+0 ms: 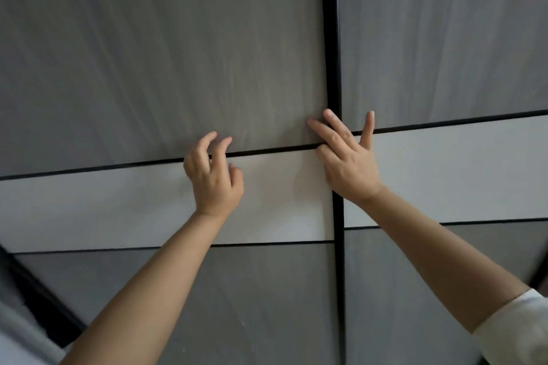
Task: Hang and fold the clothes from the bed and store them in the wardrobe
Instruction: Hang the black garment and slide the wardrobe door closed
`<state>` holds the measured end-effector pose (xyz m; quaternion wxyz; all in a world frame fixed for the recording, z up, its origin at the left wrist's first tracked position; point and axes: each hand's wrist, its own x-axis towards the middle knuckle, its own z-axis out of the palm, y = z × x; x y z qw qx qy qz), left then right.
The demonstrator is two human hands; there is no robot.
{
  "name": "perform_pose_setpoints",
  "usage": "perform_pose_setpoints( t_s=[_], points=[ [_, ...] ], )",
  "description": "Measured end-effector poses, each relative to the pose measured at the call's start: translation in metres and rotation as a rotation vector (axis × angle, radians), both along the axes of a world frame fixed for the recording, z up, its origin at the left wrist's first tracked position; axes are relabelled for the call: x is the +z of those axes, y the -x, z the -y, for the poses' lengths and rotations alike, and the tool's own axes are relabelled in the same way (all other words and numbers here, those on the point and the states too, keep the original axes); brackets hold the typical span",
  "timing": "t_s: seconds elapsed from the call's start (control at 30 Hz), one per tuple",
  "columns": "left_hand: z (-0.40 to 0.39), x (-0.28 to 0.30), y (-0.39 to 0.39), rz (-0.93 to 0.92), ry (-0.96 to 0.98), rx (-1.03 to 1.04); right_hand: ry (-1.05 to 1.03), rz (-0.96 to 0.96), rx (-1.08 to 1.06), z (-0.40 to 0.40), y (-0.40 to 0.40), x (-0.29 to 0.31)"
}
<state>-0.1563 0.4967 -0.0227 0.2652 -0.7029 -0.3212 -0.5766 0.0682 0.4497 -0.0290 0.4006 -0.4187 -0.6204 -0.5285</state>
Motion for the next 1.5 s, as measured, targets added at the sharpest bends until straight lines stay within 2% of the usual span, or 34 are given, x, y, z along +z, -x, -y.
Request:
perform_pose_setpoints(
  t_s=[0.23, 0.43, 0.5, 0.67, 0.83, 1.07, 1.17, 1.3, 1.43, 1.5],
  points=[
    [0.012, 0.016, -0.064, -0.025, -0.078, -0.121, -0.016, -0.143, -0.249, 0.046, -0.074, -0.004],
    [0.019, 0.012, -0.084, -0.009, -0.097, -0.179, 0.056, -0.466, -0.393, 0.081, -0.109, -0.013],
    [0.019, 0.017, -0.082, -0.037, -0.123, -0.193, 0.088, -0.483, -0.402, 0.086, -0.105, -0.023],
    [0.011, 0.016, -0.060, -0.029, -0.066, -0.177, 0.259, -0.356, -0.201, 0.078, -0.047, -0.050],
    [0.009, -0.009, -0.007, 0.036, 0.008, -0.115, 0.354, -0.348, 0.035, 0.062, 0.011, -0.062],
    [0.008, -0.025, 0.088, 0.182, 0.251, -0.013, 0.451, -0.311, 0.290, 0.033, 0.099, -0.063],
    [0.007, -0.036, 0.113, 0.247, 0.450, -0.046, 0.470, -0.274, 0.398, 0.023, 0.127, -0.068],
    [-0.001, -0.034, 0.123, 0.417, 0.719, -0.142, 0.466, -0.225, 0.452, 0.000, 0.148, -0.060],
    [-0.021, -0.021, 0.124, 0.623, 0.757, -0.145, 0.346, -0.207, 0.422, -0.029, 0.163, -0.048],
    [-0.037, -0.017, 0.128, 0.656, 0.700, -0.104, 0.275, -0.244, 0.396, -0.040, 0.169, -0.048]
  ],
)
